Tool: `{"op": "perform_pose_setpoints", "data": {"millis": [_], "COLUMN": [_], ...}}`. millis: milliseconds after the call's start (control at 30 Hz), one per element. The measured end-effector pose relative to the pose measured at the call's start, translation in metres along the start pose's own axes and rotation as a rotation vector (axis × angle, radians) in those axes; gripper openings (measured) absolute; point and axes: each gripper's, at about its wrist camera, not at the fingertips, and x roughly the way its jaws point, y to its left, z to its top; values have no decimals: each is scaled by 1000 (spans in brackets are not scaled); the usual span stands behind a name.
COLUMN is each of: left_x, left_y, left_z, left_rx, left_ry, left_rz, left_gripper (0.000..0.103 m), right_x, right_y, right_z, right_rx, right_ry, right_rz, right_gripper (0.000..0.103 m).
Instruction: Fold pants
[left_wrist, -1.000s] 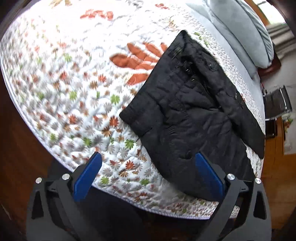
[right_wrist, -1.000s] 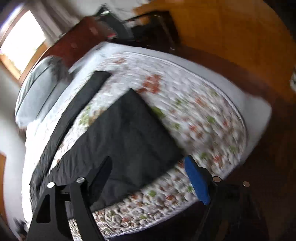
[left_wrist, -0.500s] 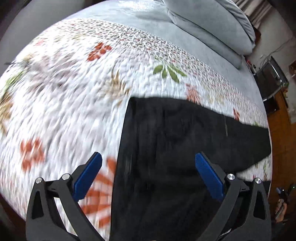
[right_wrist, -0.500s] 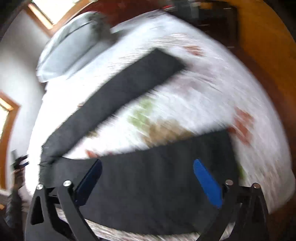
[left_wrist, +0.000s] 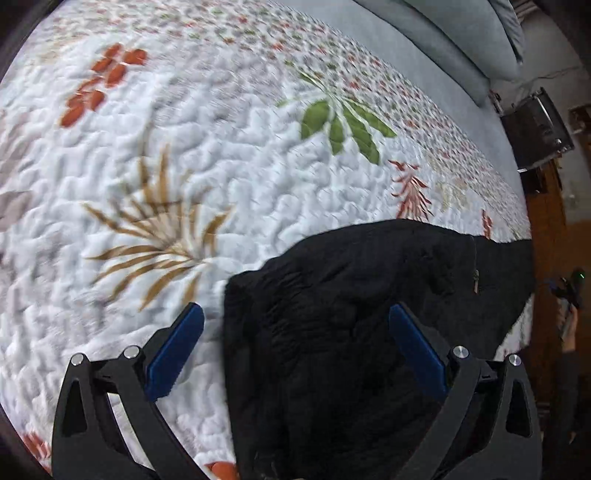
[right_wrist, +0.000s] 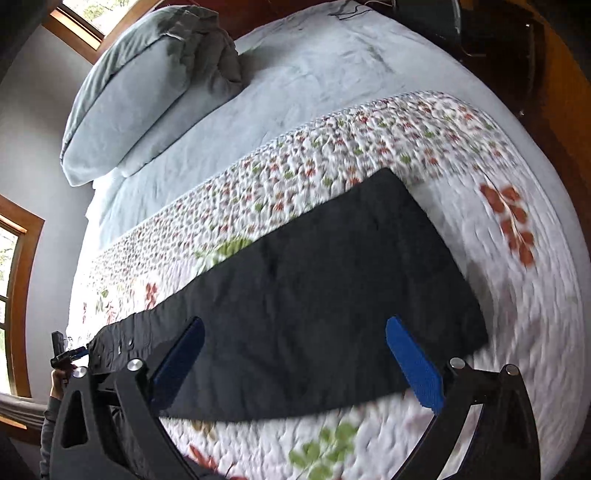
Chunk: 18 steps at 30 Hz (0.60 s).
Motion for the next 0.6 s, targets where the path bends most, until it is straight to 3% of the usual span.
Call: {"op": "perform_pose_setpoints", "data": {"millis": [67, 333, 433, 500, 600], "left_x": [9, 24, 25, 21, 20], "left_y": [-3, -10, -9, -2, 2], "left_z": [2, 8, 11, 13, 13], "left_rx": [8, 40, 43, 15, 4], "left_ry": [20, 20, 17, 6, 5], "left_rz": [-53, -64, -18, 6, -2], "left_gripper": [99, 97, 78, 51, 47], "right_x": [11, 44, 55, 67, 89], "right_y": [-7, -54, -68, -71, -68], "right_z": [12, 52, 65, 74, 90], "right_rx": [-2, 6, 22, 18, -11], "right_ry": [11, 32, 28, 30, 45], "right_rz": [-6, -95, -97, -86, -94], "right_gripper": [99, 99, 99, 99, 99]}}
